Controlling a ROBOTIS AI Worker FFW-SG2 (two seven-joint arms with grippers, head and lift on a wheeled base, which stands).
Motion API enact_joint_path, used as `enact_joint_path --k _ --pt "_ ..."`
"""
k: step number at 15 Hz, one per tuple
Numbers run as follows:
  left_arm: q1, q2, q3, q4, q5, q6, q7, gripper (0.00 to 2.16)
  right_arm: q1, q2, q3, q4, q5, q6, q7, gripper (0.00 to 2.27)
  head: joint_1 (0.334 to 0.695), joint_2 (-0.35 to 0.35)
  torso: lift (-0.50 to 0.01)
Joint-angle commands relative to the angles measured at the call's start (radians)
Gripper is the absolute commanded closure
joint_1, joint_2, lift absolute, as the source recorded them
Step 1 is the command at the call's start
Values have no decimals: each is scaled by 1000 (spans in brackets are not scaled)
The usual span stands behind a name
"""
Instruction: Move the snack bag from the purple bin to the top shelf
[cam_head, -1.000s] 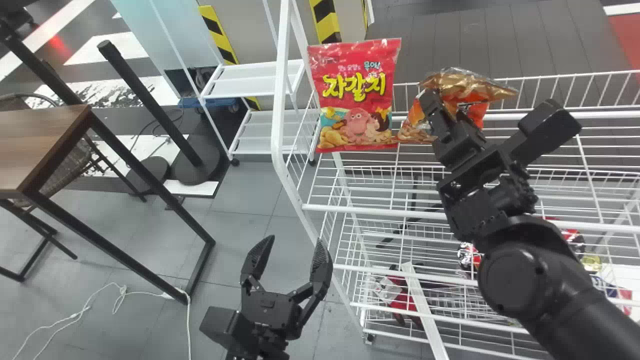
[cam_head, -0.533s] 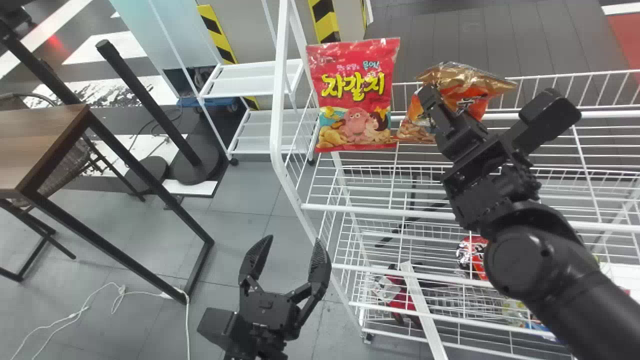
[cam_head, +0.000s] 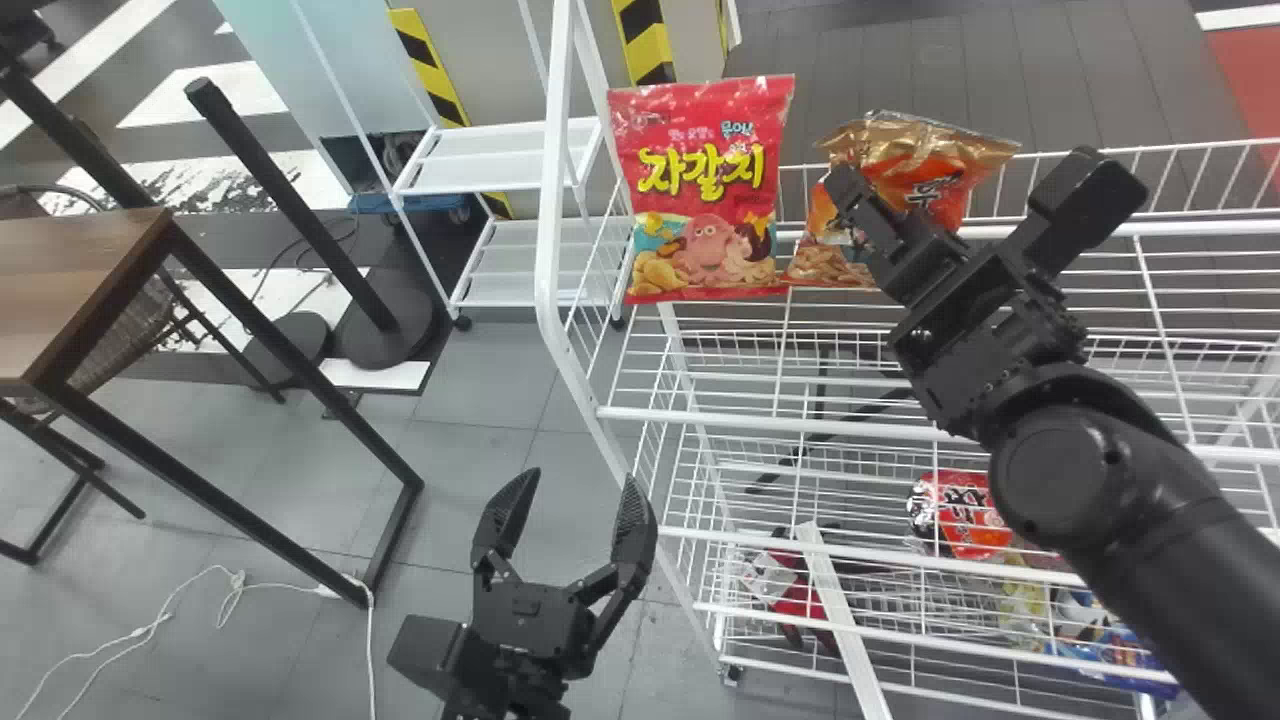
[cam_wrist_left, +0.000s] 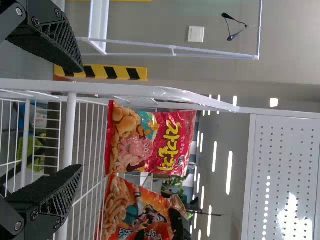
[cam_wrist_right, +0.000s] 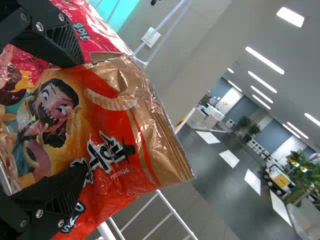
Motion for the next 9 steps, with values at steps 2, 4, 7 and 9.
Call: enact_joint_path --k 2,4,7,9 --pt "0 0 0 0 0 0 0 147 -1 1 -19 0 7 54 25 174 695 317 0" --pt "0 0 0 -2 0 0 0 147 -1 1 -29 -1 9 78 33 174 695 322 0" --pt "0 0 3 -2 0 0 0 147 -1 1 -37 -17 10 115 42 174 695 325 0" --pt "0 2 3 -2 0 0 -2 147 0 1 -46 -31 15 139 53 174 695 328 0"
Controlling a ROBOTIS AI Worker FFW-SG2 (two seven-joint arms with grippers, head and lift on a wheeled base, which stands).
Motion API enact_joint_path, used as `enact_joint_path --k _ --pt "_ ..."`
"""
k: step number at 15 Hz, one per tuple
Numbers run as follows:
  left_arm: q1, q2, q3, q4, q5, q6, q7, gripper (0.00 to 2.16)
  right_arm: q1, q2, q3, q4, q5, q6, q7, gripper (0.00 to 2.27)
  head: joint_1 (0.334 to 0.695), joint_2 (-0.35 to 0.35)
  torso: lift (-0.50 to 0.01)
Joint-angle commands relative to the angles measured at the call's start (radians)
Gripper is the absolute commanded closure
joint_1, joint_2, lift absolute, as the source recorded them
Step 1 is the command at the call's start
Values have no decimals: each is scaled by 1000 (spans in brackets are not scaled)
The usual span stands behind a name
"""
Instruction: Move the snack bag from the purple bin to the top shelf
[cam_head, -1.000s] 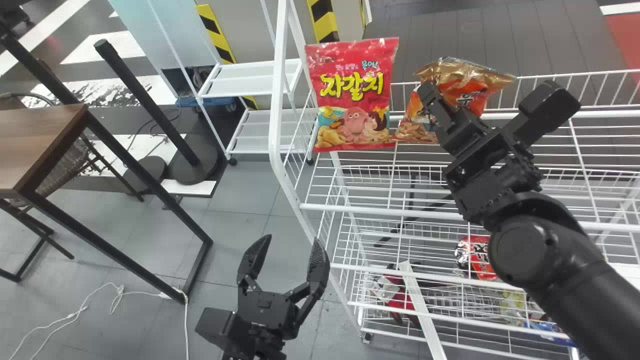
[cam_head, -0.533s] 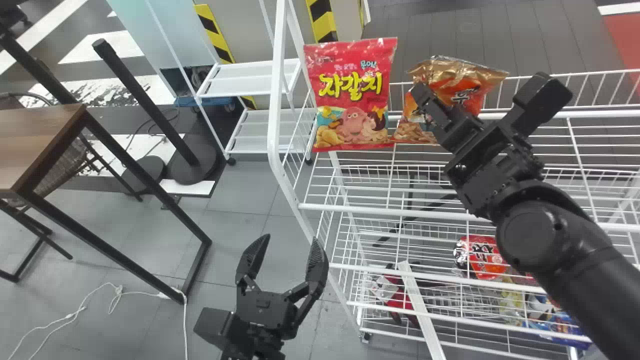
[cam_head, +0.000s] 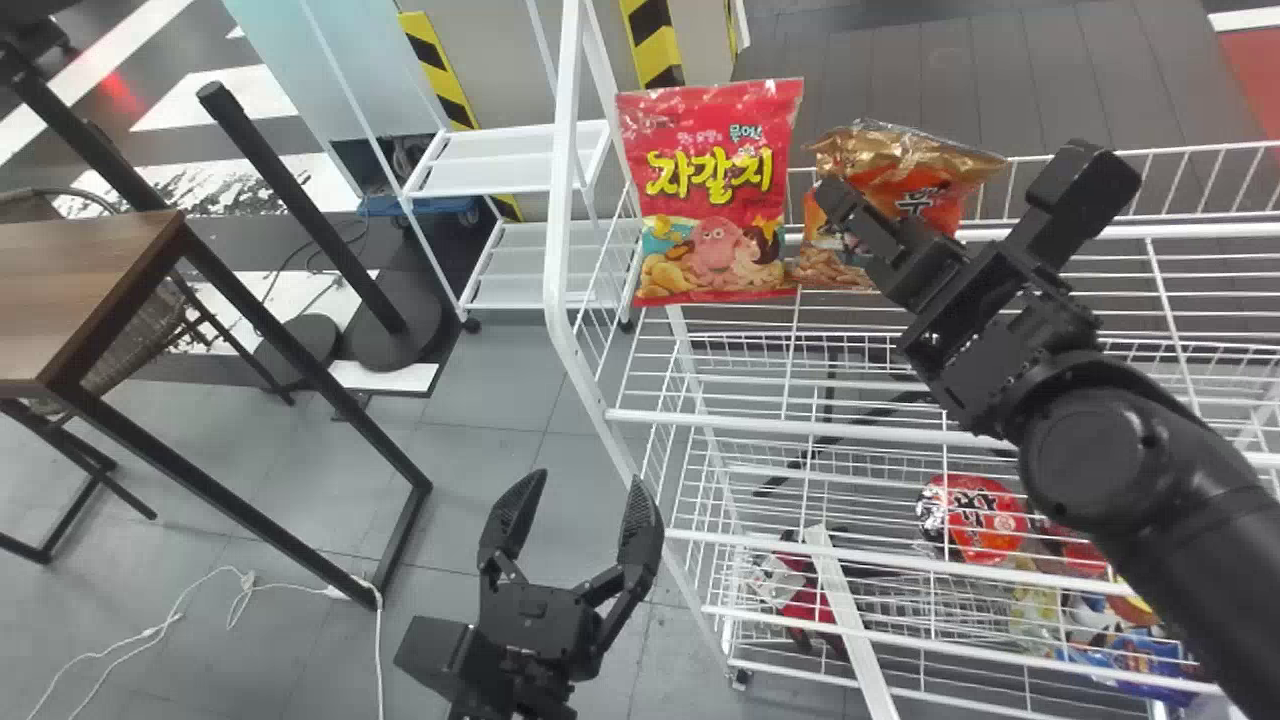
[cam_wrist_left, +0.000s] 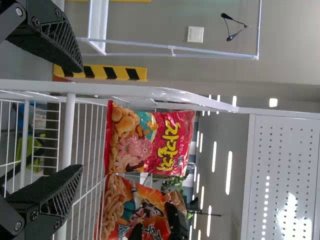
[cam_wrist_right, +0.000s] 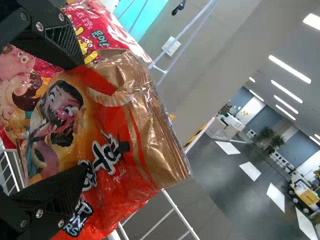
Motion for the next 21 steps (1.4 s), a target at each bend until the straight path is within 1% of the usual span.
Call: enact_joint_path --k 1,7,15,17,21 --pt "0 1 0 2 0 0 -1 147 3 1 -8 -20 6 26 2 174 695 334 0" --pt "4 -1 2 2 0 -6 -1 147 26 1 -8 -66 45 42 -27 174 695 345 0" --pt "10 -1 2 0 0 -18 1 147 72 1 -18 -174 70 137 -41 174 695 350 0" --pt "14 1 2 -5 0 -18 -1 147 106 1 -15 -246 127 195 -67 174 695 350 0" --pt "17 4 2 -12 0 -22 -1 147 159 1 -7 -369 213 235 -110 174 695 350 0"
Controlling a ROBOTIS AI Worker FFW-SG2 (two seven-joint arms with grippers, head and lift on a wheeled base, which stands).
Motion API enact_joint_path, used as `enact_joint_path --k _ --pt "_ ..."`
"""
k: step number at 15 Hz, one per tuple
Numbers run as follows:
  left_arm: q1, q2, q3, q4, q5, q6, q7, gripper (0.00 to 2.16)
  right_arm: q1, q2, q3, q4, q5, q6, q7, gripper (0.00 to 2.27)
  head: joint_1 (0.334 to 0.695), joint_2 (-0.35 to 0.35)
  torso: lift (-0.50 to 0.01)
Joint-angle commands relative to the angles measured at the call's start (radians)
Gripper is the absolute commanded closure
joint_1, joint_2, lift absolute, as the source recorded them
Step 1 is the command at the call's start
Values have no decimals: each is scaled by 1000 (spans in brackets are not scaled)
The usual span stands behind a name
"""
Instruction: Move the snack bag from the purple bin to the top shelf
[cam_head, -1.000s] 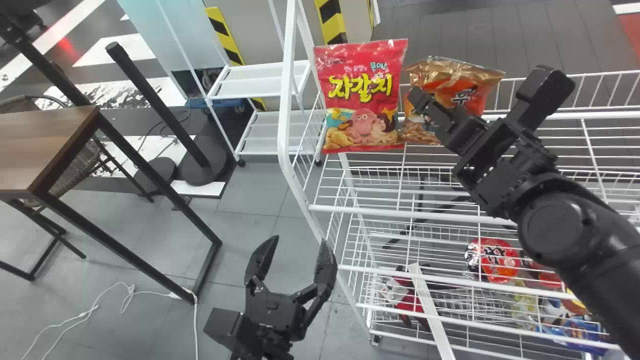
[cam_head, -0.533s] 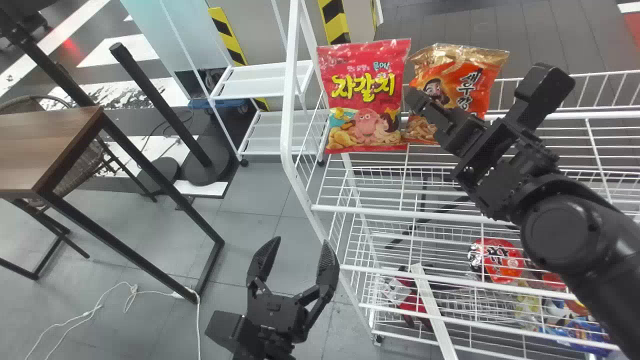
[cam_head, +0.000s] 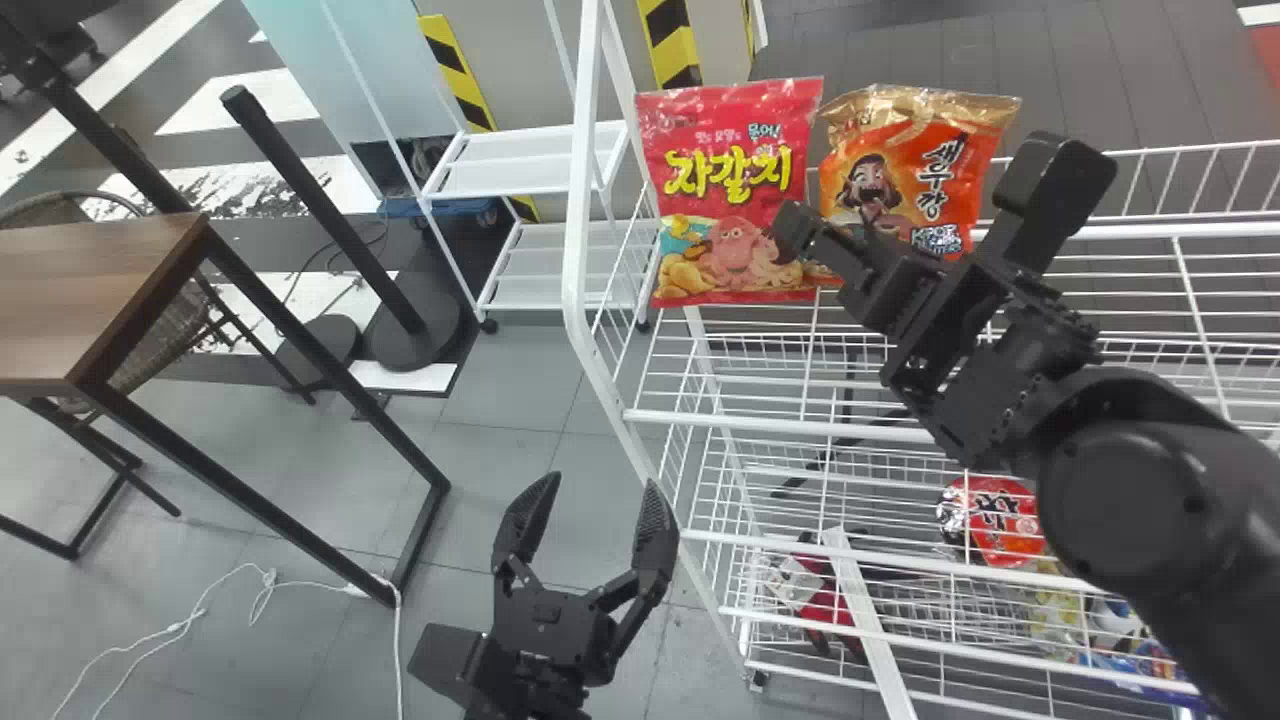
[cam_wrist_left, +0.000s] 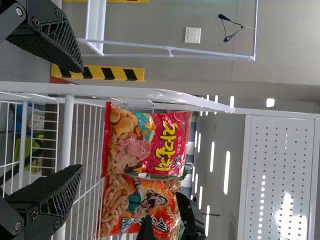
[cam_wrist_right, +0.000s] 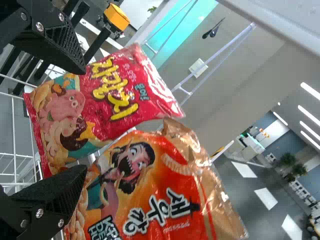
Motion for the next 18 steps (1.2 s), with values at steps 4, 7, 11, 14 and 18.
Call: enact_joint_path --k 4,7,11,14,18 --pt "15 3 5 -22 0 -7 0 147 139 1 -5 -261 201 40 -101 174 695 350 0" --pt "26 3 5 -35 0 -7 0 147 284 -158 -77 -434 325 86 -124 171 695 350 0" --pt "47 3 5 -57 -2 -7 1 147 508 -262 -217 -534 448 80 -77 167 695 283 0" --pt "68 3 6 -74 -9 -7 5 147 685 -262 -330 -583 529 10 63 167 695 209 0" --pt "96 3 5 -88 -29 -37 12 147 857 -256 -444 -558 560 -251 173 167 695 154 0"
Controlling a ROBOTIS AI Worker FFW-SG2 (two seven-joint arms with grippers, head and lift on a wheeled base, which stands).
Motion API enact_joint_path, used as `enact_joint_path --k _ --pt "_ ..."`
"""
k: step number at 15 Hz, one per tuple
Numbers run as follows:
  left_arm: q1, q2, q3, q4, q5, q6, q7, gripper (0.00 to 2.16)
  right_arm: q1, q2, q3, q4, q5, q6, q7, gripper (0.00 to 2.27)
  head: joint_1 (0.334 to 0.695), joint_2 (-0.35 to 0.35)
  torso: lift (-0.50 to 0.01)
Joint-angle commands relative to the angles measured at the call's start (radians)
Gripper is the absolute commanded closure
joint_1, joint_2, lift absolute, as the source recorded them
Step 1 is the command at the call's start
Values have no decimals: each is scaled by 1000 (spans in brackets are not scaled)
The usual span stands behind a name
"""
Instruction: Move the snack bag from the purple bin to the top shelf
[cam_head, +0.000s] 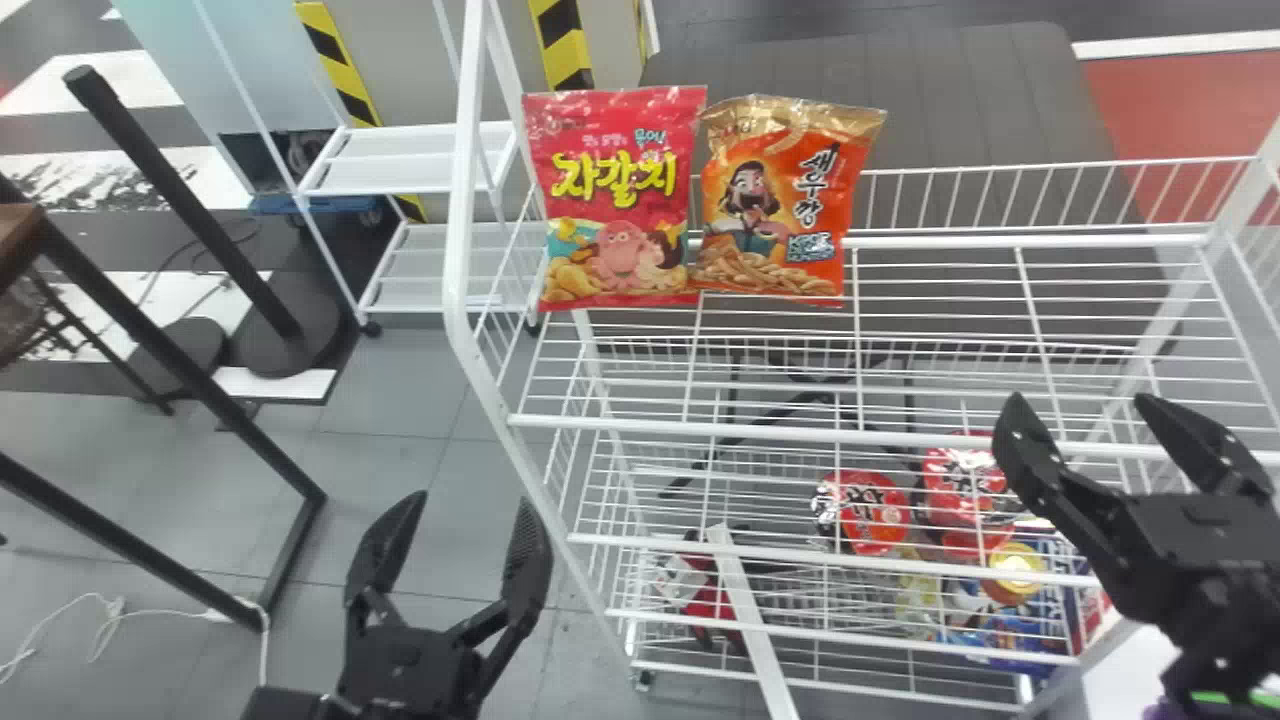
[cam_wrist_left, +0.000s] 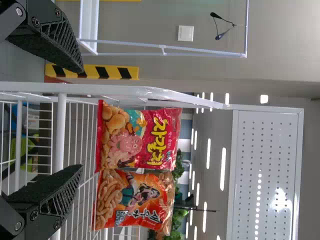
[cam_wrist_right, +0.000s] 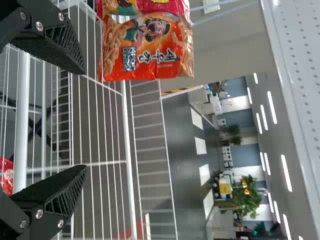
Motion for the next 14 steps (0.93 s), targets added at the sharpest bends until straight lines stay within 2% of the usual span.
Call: enact_joint_path --k 1,2,3,5,8,14 --pt "16 0 -1 -10 -7 -11 0 147 83 7 -64 30 18 -157 40 167 695 129 0" --pt "25 -3 -1 -18 -7 -11 -1 147 109 24 -90 37 18 -178 76 167 695 113 0" --pt "34 -8 -3 -22 -19 -11 -1 147 129 61 -113 53 24 -197 123 171 695 95 0" --pt "47 -11 -11 -25 -31 -11 4 147 143 93 -119 105 61 -240 142 171 695 74 0" --pt "64 -18 -15 -36 -36 -23 11 147 154 108 -104 132 83 -243 143 171 695 44 0" --pt "80 -38 -18 -42 -73 -26 27 147 162 107 -81 132 133 -246 143 174 695 62 0"
